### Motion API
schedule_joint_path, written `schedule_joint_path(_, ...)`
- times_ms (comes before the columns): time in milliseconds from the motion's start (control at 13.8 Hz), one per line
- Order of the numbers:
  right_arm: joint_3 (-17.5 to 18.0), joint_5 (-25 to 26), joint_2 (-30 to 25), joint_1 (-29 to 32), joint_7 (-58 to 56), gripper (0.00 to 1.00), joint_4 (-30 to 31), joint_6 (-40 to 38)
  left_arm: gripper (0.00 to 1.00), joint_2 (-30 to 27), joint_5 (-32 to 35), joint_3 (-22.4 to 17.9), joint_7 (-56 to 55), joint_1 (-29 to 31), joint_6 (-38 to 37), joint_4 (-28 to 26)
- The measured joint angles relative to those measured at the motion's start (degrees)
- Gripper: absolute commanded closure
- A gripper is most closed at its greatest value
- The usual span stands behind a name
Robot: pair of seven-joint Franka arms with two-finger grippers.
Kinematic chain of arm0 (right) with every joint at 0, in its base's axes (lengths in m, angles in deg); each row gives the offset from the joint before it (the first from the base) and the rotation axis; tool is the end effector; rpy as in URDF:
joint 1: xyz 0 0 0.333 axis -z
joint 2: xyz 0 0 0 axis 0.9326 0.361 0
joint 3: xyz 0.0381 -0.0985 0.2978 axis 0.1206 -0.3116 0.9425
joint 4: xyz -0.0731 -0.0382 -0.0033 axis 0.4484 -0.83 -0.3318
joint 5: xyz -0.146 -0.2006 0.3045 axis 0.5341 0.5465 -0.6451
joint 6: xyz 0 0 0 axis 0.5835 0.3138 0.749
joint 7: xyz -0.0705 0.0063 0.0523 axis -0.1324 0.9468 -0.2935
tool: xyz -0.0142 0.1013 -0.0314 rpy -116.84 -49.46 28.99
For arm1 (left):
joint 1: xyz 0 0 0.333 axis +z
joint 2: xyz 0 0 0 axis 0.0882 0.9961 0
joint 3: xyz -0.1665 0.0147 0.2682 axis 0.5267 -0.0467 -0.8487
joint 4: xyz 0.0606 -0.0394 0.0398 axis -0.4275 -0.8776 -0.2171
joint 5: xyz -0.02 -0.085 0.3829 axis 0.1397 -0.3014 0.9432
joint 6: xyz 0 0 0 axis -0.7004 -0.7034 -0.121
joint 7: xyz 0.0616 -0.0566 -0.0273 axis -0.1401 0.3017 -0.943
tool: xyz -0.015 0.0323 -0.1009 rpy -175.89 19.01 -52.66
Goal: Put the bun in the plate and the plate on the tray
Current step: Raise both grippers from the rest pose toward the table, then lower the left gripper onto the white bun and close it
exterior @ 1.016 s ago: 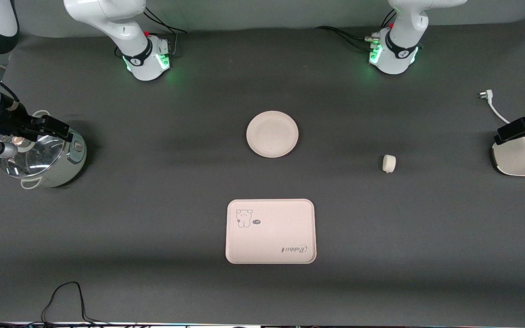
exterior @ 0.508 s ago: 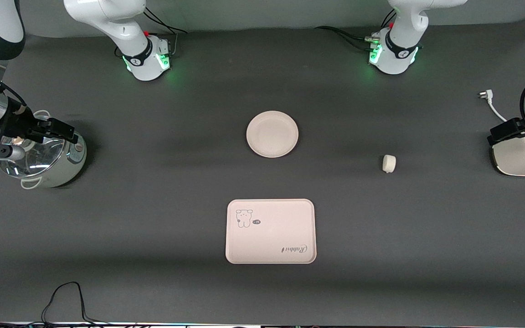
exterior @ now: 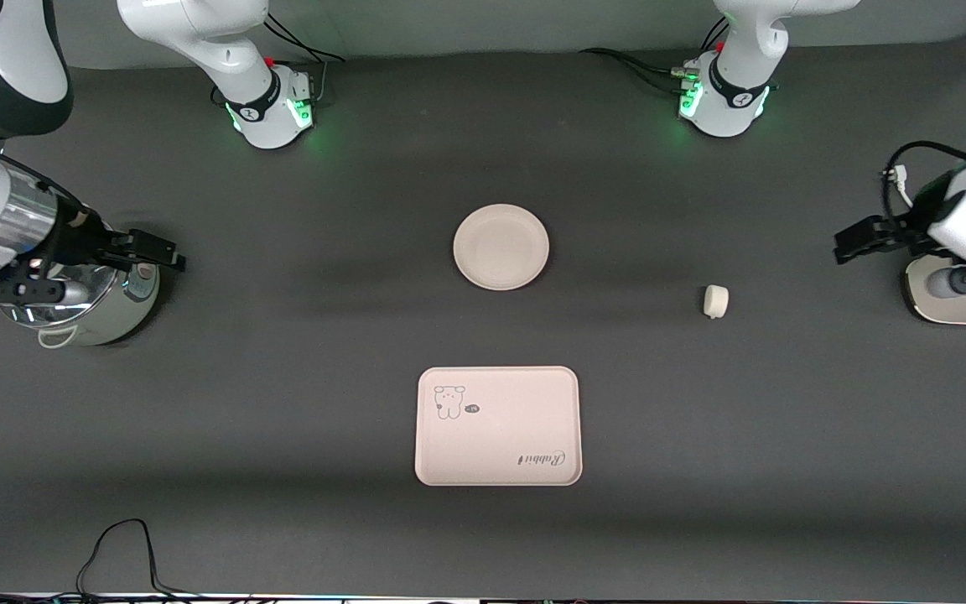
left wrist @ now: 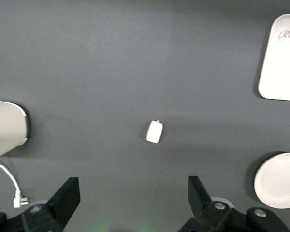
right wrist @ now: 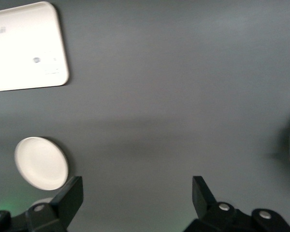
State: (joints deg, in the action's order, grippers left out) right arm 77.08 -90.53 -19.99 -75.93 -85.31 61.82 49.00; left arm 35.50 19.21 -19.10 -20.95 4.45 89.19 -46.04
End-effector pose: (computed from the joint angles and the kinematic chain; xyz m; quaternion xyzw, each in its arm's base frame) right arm 0.5481 0.0325 0.5114 -0.9892 0.0511 0.0595 0.1242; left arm 0.5665 -0.0560 0.5836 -0.9978 -0.0490 0.0436 0.0017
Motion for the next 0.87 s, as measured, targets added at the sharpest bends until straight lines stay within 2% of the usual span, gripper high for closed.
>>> schedule_joint_path(290, 0.4, -3.3, 0.0, -3.9, -0.5, 0.00, 2.9, 1.9, 0.00, 0.9, -0.5, 1.3, -0.8, -0.1, 0.0, -0.2)
schedule_joint_path(435, 0.6, -3.7, 0.0, -5.1, -0.5, 0.00, 3.4, 2.4, 0.00, 1.7, -0.5, 1.3, -0.8, -0.1, 2.1, -2.1)
schedule_joint_path(870, 1.1, -3.9, -0.1, -7.6, -0.5, 0.00, 7.3, 8.1, 0.00, 6.2, -0.6, 1.3, -0.8, -0.1, 28.1, -21.0)
